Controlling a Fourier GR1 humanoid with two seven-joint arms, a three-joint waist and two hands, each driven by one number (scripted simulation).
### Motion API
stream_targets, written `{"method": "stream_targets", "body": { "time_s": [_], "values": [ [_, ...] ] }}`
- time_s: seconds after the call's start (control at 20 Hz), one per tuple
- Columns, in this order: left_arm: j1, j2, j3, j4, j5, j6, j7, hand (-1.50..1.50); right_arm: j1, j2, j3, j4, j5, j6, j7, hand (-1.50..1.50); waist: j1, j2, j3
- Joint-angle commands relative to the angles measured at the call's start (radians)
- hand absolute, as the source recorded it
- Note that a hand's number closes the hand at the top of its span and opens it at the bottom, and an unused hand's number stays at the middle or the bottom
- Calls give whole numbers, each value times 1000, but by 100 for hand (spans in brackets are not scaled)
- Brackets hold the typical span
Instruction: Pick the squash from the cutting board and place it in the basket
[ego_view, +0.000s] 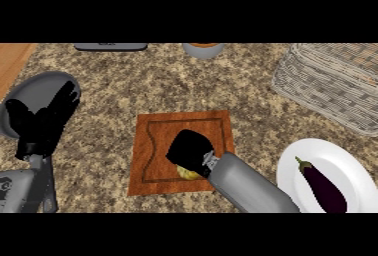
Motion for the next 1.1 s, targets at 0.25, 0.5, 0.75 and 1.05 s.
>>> {"method": "stream_targets", "body": {
  "time_s": [0.25,0.5,0.75,1.05],
  "values": [
    [-40,-25,27,122,-35,-7,-51,0,34,-8,9,54,93,-37,-88,150,-11,5,-2],
    [39,-32,11,-18,-21,-3,-8,0,133,19,-236,13,-55,-147,256,150,-20,5,0],
    [26,-15,36,-15,-9,-1,2,0,234,19,-469,-46,-252,-375,516,150,-32,7,3],
    [13,-41,-11,-6,-31,-17,-18,0,236,19,-364,-216,-557,-730,629,150,25,5,2]
  ]
}}
